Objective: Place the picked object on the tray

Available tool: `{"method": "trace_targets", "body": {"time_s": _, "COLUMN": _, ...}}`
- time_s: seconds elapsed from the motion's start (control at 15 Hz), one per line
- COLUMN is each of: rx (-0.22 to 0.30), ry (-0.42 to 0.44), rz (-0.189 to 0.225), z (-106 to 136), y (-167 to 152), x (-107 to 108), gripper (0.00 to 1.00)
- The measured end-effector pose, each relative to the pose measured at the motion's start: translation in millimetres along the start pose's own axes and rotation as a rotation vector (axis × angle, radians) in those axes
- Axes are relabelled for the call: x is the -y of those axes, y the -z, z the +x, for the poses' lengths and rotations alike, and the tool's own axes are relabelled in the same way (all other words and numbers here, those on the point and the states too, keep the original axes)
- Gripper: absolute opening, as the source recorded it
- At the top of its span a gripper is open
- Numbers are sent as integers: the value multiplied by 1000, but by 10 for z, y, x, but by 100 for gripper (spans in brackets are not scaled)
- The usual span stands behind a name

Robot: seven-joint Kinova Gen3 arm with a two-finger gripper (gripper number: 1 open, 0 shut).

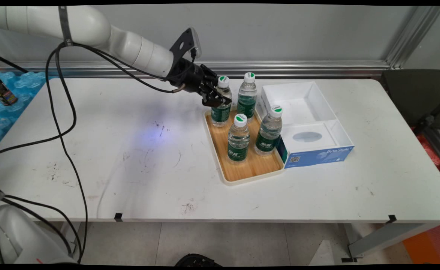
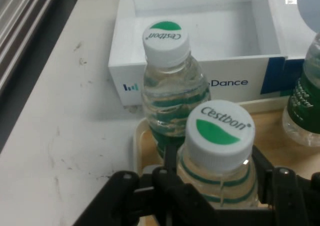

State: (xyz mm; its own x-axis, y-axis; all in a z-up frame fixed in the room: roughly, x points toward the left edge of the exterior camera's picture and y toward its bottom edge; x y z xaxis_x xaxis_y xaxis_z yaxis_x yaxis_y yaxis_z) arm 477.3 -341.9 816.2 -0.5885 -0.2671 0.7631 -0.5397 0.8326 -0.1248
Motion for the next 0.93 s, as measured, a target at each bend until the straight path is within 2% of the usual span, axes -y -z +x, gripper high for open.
{"method": "trace_targets", "body": {"time_s": 0.67, "rx": -4, "ry": 17, "rz": -14, "z": -93, "y": -112, "x": 12, "gripper": 0}}
{"method": "trace_targets", "body": {"time_s": 0.73, "rx": -4, "ry": 17, "rz": -14, "z": -101, "y": -120, "x": 16, "gripper": 100}}
{"method": "trace_targets", "body": {"time_s": 0.93, "rx": -2, "ry": 17, "rz": -16, "z": -120, "y": -128, "x": 22, "gripper": 100}}
